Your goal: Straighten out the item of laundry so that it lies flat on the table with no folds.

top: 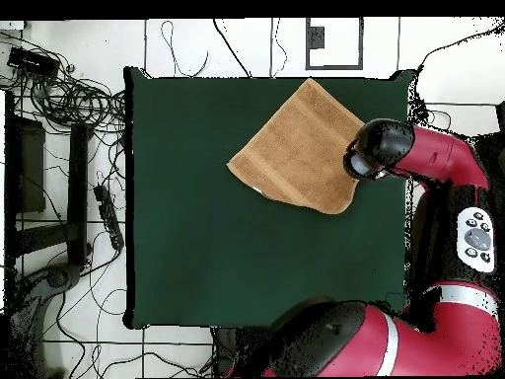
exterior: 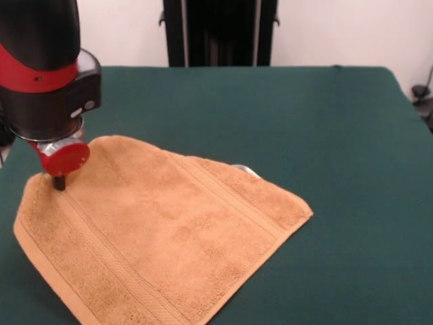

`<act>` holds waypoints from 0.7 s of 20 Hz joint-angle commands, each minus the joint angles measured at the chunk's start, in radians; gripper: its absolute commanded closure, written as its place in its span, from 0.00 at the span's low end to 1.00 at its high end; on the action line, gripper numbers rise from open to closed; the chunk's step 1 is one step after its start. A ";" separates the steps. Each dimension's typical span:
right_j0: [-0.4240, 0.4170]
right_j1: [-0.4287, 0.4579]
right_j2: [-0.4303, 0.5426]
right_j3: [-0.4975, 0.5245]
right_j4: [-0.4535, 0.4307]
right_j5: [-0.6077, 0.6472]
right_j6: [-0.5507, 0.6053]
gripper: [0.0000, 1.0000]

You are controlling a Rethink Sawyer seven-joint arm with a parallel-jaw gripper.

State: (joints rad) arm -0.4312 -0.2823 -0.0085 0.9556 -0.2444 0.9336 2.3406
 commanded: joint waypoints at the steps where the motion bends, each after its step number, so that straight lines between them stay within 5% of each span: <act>1: 0.013 0.006 0.064 0.112 -0.062 -0.065 -0.158 1.00; 7: 0.005 0.002 0.075 0.131 -0.036 -0.069 -0.081 1.00; 8: 0.005 -0.001 0.076 0.141 -0.030 -0.077 -0.063 0.00; 14: 0.025 -0.012 0.056 0.145 0.004 -0.035 0.031 0.00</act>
State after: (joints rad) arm -0.4326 -0.2886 -0.0078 0.9677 -0.2774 0.9093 2.3406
